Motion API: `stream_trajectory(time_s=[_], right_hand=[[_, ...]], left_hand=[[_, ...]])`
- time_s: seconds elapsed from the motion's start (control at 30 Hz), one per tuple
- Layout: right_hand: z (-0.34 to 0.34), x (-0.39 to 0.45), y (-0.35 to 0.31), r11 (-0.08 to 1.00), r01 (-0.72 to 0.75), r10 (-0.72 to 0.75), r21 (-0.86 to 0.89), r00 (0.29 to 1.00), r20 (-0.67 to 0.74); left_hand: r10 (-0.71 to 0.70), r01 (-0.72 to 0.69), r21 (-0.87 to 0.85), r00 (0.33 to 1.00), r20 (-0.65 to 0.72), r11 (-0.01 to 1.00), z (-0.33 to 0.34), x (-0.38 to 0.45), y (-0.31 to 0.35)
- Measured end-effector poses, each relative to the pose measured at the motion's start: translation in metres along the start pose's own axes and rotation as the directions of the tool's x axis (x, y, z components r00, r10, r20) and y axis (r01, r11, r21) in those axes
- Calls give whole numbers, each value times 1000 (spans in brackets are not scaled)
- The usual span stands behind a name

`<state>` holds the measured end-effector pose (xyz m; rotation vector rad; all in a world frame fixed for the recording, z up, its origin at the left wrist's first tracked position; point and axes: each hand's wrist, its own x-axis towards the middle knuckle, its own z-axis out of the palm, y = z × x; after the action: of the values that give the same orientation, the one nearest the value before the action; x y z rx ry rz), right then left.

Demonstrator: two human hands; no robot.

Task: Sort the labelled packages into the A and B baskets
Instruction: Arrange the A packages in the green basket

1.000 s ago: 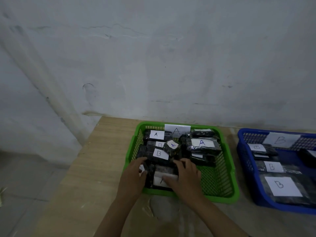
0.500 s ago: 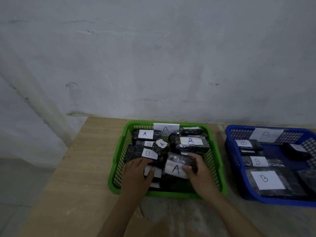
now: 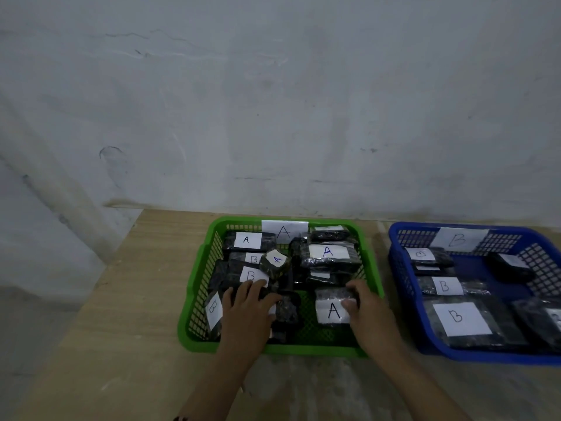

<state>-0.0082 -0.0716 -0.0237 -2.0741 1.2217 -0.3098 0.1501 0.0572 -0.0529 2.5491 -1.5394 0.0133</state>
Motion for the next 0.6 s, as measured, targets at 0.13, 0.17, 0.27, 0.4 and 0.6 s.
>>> stream_trajectory(time_s=[0.13, 0.17, 0.27, 0.4, 0.6], right_hand=[[3, 4, 2, 973, 32, -7, -229, 994, 113], [4, 5, 3, 966, 38, 0, -257, 989, 146], [13, 9, 8, 934, 54, 38, -352, 968, 248], [18, 12, 15, 870, 117, -11, -479, 976, 218], [-1, 5, 38, 875, 196, -265, -444, 959, -98]], left_hand=[[-7, 8, 25, 999, -34, 1000, 2, 2, -3], [-2, 3, 30, 999, -42, 1000, 2, 1, -3], [51, -54, -22, 990, -128, 998, 3, 0, 3], [162, -174, -67, 975, -155, 983, 6, -2, 28], [186, -187, 5, 980, 69, 982, 12, 15, 53]])
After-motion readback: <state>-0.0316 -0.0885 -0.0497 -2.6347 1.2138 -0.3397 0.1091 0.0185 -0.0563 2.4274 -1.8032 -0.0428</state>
